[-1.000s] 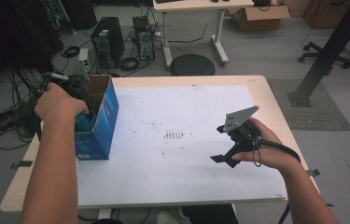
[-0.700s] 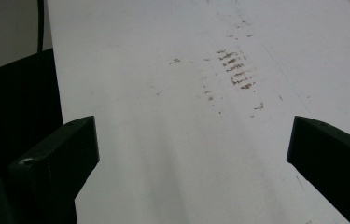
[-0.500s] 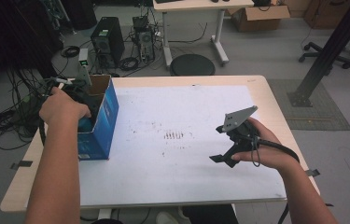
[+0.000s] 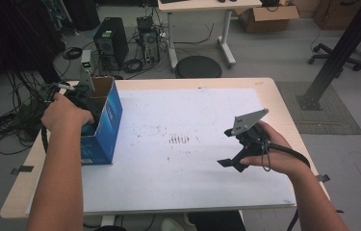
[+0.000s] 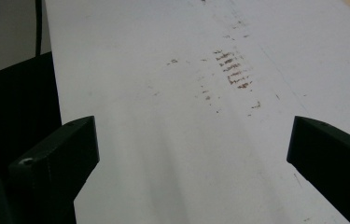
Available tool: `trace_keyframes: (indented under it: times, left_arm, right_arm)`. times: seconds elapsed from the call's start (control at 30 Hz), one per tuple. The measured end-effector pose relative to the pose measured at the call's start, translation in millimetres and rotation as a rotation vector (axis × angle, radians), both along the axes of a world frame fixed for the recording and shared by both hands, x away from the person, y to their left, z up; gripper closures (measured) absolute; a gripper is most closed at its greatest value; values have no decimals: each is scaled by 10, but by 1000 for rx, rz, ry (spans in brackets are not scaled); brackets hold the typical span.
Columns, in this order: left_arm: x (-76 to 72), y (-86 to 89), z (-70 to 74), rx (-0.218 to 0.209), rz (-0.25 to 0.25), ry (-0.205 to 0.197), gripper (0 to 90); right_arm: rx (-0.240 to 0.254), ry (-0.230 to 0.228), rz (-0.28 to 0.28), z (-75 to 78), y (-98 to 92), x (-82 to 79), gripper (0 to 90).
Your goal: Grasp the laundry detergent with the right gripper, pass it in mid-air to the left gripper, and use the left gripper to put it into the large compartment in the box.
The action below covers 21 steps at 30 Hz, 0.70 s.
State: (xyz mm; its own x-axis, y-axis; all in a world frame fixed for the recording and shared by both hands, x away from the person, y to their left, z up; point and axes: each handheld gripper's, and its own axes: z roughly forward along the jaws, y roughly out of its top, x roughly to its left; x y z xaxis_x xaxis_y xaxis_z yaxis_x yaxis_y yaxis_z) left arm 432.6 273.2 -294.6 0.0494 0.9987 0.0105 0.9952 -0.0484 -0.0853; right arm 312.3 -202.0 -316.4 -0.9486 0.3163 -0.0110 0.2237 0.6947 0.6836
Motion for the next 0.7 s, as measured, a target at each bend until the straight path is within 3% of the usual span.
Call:
trace_keyframes:
  times: [0.7]
  left_arm:
    - [-12,-5,-3,0,2,-4,377]
  right_arm:
    - [0,4,-5,-18,-27,-18,23]
